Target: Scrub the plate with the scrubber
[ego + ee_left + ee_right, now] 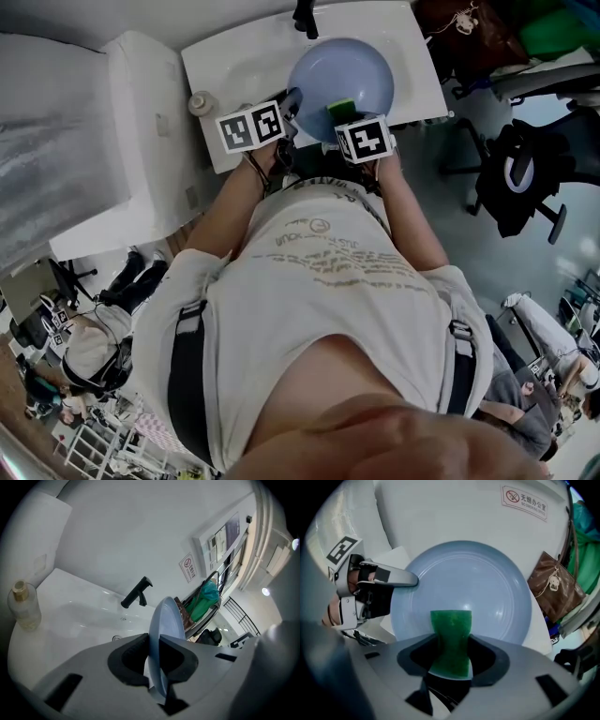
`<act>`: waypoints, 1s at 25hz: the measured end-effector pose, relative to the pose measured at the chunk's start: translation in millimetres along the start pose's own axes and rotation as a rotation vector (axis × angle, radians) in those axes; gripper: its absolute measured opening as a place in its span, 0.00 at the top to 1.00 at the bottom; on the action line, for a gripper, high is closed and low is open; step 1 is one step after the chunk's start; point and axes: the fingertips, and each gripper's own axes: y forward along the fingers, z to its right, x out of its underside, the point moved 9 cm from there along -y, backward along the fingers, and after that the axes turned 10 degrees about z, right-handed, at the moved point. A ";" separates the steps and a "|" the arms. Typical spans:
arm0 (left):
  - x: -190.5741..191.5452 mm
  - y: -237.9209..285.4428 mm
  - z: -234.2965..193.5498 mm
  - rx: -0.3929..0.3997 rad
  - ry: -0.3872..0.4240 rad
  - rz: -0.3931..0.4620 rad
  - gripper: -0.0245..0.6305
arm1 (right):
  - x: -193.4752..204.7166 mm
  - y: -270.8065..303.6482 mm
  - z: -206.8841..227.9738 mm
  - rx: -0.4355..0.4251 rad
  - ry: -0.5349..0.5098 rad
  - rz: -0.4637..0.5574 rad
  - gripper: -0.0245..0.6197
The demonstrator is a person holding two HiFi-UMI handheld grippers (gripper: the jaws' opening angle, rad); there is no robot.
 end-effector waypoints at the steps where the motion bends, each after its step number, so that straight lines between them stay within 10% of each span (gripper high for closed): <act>1: 0.1 -0.1 0.0 0.002 0.004 0.000 0.89 | 1.0 0.4 3.8 0.006 0.009 -0.001 0.65; 25: -6.5 -6.8 -3.4 0.036 0.008 -0.018 0.89 | -36.9 -1.5 69.8 0.088 0.196 0.094 0.64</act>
